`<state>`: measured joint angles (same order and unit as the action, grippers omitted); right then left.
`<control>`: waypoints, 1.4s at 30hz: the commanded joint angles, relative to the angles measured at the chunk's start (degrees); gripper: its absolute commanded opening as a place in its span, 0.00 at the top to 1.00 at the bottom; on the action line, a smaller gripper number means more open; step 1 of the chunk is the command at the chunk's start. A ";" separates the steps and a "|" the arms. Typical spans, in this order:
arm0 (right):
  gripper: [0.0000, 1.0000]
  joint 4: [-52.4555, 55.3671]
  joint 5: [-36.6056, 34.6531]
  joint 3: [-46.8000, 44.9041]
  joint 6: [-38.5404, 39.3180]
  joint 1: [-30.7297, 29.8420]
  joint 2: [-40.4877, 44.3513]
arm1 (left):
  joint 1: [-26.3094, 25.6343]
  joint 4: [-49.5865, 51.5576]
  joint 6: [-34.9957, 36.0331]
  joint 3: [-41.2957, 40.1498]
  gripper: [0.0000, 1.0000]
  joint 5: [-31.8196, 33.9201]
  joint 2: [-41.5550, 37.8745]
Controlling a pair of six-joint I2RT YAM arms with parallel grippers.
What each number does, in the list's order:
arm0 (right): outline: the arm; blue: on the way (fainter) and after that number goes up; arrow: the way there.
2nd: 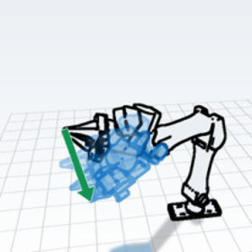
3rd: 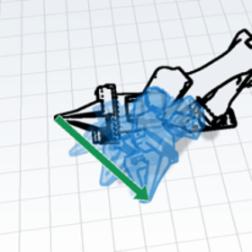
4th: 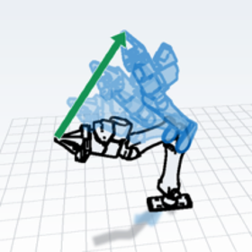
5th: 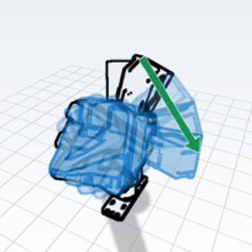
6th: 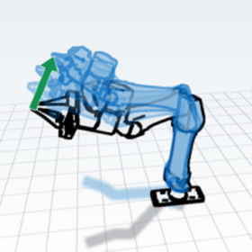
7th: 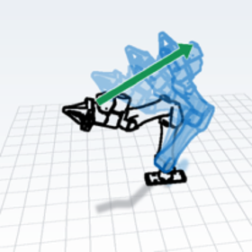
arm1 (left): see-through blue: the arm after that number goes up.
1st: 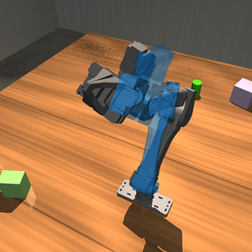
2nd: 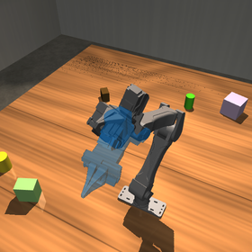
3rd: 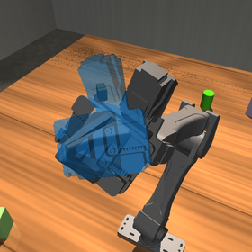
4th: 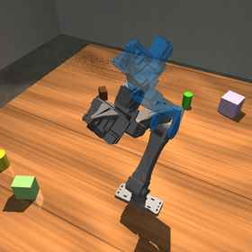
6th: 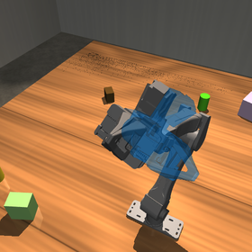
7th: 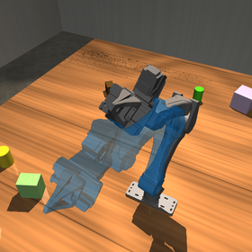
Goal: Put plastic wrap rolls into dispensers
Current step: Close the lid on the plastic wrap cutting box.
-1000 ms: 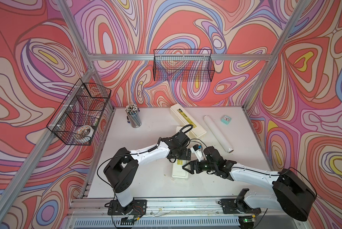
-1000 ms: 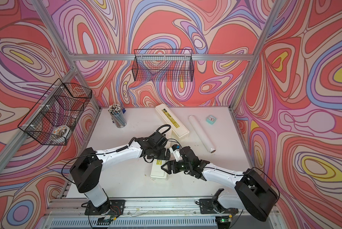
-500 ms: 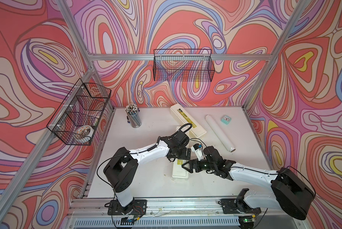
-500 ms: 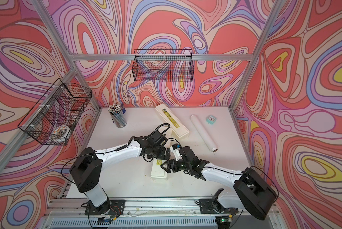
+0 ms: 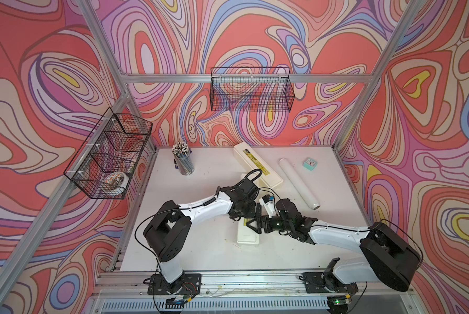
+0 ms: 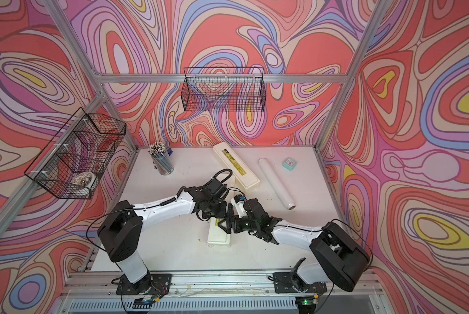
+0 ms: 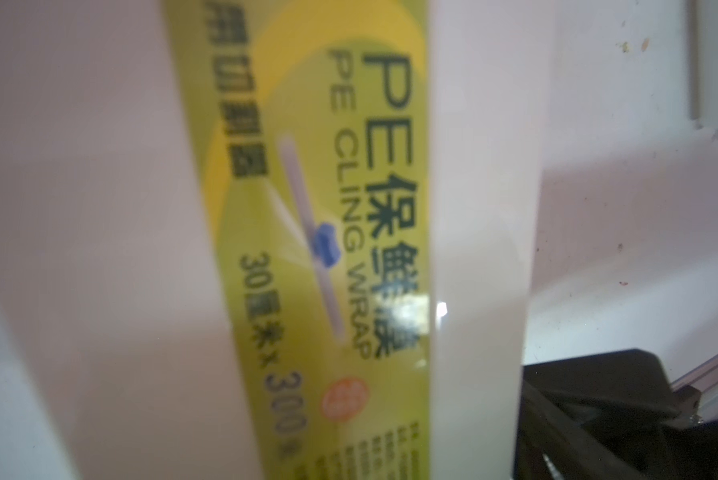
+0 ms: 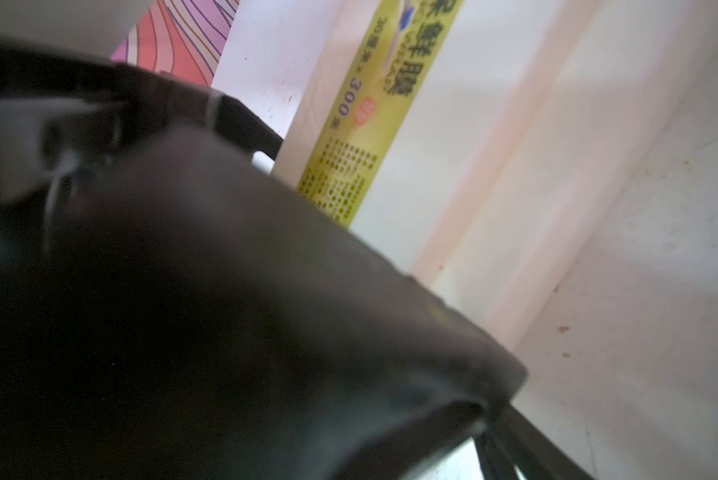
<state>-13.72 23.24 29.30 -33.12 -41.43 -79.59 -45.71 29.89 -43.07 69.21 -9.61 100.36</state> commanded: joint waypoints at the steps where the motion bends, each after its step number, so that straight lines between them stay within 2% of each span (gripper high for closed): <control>1: 0.11 2.06 -0.67 -1.17 0.55 -0.49 -1.68 | 0.22 -6.13 -3.26 -0.79 0.00 -5.28 -0.16; 11: 0.07 8.65 -2.97 0.66 4.38 -0.49 0.64 | 1.33 -10.51 -8.06 -4.42 0.00 -8.05 -0.69; 20: 0.17 8.00 -2.65 -1.61 3.19 -0.47 -0.37 | 1.33 -11.09 -9.42 -4.90 0.00 -8.34 -0.51; 30: 0.28 12.50 -4.53 -1.11 1.84 -0.49 -3.30 | 1.25 2.84 1.24 3.45 0.00 0.76 0.01; 36: 0.31 14.35 -5.46 -1.22 1.76 -0.43 -2.88 | 1.17 3.12 3.13 4.24 0.00 2.26 -0.60; 42: 0.40 10.74 -3.71 -2.88 0.08 -0.47 -3.86 | 0.89 3.63 5.35 4.90 0.00 3.53 -0.85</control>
<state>-11.97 21.76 30.24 -34.70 -41.21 -79.46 -44.27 33.65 -40.21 72.29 -7.25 100.18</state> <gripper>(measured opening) 0.614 0.998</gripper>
